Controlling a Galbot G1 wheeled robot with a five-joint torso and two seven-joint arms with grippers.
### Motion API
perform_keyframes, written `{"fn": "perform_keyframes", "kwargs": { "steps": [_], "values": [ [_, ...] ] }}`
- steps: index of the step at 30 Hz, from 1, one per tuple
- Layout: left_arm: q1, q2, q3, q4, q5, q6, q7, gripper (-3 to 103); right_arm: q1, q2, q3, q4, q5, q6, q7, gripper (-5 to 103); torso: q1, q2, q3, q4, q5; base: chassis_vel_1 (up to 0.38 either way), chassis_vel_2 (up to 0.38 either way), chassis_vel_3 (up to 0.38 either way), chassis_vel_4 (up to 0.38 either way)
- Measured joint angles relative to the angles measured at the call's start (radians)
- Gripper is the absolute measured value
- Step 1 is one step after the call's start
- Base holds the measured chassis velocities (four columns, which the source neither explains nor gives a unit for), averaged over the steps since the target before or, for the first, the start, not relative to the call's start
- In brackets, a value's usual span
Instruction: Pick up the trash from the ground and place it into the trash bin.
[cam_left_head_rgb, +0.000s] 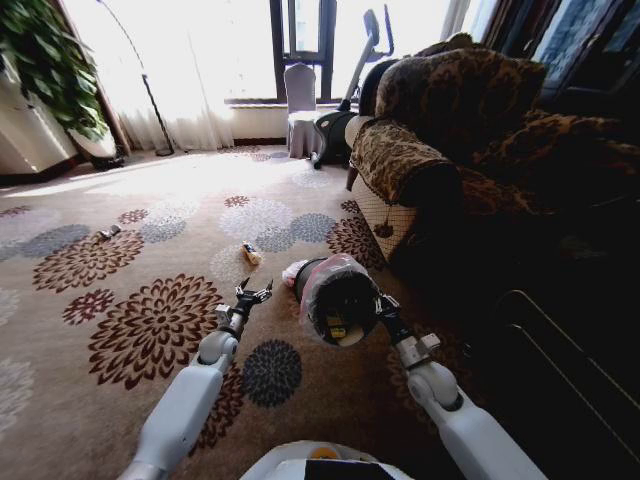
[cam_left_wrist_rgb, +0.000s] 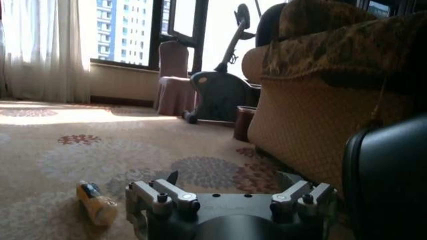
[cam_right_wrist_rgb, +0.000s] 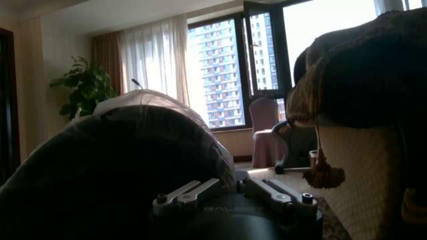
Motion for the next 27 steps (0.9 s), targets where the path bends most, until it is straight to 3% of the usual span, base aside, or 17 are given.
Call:
{"fn": "perform_keyframes", "kwargs": {
  "steps": [9, 18, 27],
  "values": [
    [-0.008, -0.002, -0.001, 0.036, 0.000, 0.000, 0.004, 99, -0.012, -0.007, -0.001, 0.010, -0.013, -0.005, -0.001, 0, 0.000, 0.000, 0.000, 0.0015, 0.0003, 0.001, -0.017, 0.008, 0.028],
    [-0.048, -0.003, 0.004, 0.106, -0.016, 0.010, 0.001, 99, -0.015, -0.003, -0.005, 0.007, -0.023, 0.000, -0.001, 0, 0.000, 0.000, 0.000, 0.0001, 0.0000, 0.012, 0.014, -0.007, -0.007],
    [-0.094, -0.009, 0.030, 0.183, -0.023, 0.022, -0.008, 99, -0.020, 0.002, -0.006, 0.003, -0.030, 0.004, -0.001, 0, 0.000, 0.000, 0.000, 0.0009, 0.0001, -0.093, 0.103, 0.095, -0.095]
  ]
}}
